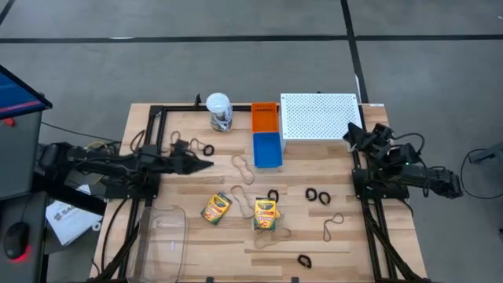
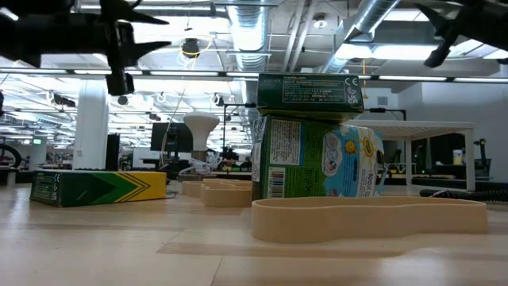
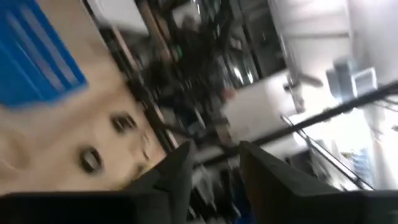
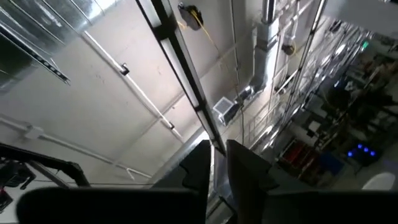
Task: Pick & Place Office Desk Supplies
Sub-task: Put the box of crayons into the transparent bin
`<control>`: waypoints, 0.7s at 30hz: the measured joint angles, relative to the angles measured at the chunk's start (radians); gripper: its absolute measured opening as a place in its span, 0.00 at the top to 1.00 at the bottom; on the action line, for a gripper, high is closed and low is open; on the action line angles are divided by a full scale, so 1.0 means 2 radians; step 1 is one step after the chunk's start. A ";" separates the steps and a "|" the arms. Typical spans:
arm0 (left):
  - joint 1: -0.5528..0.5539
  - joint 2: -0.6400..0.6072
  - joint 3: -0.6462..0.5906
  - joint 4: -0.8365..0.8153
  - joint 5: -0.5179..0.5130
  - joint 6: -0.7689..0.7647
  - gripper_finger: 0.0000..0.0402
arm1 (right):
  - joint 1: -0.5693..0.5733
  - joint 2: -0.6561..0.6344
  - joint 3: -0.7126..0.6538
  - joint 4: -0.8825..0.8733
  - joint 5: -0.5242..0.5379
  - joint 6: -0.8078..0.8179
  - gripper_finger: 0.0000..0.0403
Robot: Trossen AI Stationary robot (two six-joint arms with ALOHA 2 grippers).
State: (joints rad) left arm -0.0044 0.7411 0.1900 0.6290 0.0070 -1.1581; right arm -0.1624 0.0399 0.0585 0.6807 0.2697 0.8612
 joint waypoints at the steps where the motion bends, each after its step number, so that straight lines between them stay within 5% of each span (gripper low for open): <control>1: -0.007 0.014 0.010 0.003 0.015 -0.002 0.64 | 0.005 0.007 0.007 -0.005 -0.004 0.001 0.82; 11: -0.093 0.147 0.081 -0.001 0.083 -0.035 0.34 | 0.087 0.160 0.176 -0.143 -0.007 -0.076 0.51; 16: -0.140 0.190 0.082 -0.001 0.013 -0.053 0.27 | 0.114 0.245 0.263 -0.188 -0.005 -0.090 0.39; 21: -0.161 0.228 0.082 0.000 -0.068 -0.079 0.23 | 0.140 0.287 0.332 -0.255 -0.005 -0.090 0.38</control>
State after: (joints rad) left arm -0.3271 1.1969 0.3542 0.6293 -0.1287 -1.3153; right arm 0.1170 0.6130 0.7233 0.1708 0.2588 0.6803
